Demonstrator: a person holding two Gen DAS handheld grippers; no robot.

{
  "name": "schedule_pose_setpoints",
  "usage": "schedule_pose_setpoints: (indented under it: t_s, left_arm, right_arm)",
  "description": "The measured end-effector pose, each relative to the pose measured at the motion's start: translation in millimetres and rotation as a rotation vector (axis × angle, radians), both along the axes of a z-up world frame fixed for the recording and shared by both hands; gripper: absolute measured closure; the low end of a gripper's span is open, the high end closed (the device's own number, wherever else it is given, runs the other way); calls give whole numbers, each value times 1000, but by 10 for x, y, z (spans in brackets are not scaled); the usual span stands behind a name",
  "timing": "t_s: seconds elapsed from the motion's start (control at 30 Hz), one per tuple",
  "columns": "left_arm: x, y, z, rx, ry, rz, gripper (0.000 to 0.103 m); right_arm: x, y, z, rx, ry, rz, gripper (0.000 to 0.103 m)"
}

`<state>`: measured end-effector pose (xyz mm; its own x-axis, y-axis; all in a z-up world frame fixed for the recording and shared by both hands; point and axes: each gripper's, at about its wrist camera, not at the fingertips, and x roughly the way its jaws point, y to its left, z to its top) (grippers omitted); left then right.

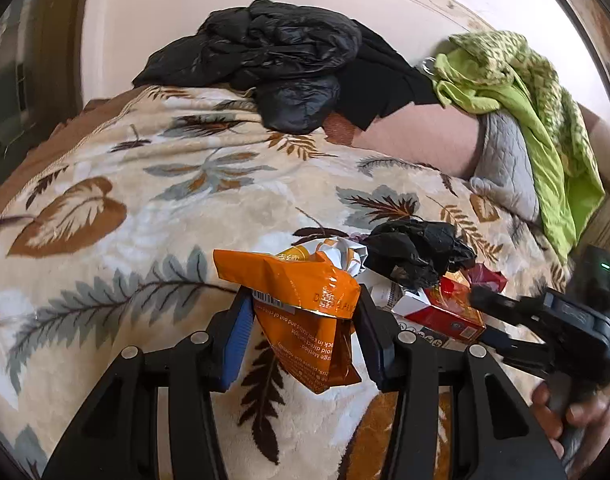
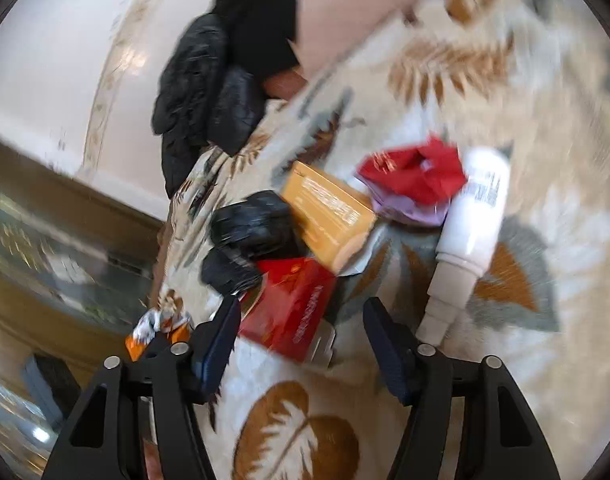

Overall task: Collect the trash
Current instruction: 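Grasp the orange snack wrapper with the left tool while the right tool grasps the red CHUNGHWA box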

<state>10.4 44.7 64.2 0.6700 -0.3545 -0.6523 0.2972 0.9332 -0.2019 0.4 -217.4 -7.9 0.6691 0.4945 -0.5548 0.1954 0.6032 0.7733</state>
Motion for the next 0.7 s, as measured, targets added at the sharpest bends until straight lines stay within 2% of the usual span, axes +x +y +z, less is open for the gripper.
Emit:
schedule_pose_setpoints:
  t_s: [0.07,0.2,0.3,0.4,0.6,0.7]
  left_arm:
    - [6,-20,3,9,-6,-8,55]
    - [18,-35,4,6,-7,-13,55]
    - [2,-49,9,9,-11,-15,55]
    - [-44,-82,24,0,-15,-16,55]
    - [-307,-285,93,-6,-40,-63,55]
    - [-495,-413,134,2,-59,-97,55]
  right_arm:
    - [73,35,-74,30,6,3,42]
    - [147,101,-78,94,-21,30,70]
    - [62,99,124,67,-75,29,78]
    - [-117,2,274,48,-116,7,78]
    - [-669,-134,661,-137,-195,-41,78]
    - [-982,-123,879,-293,-243,-68,78]
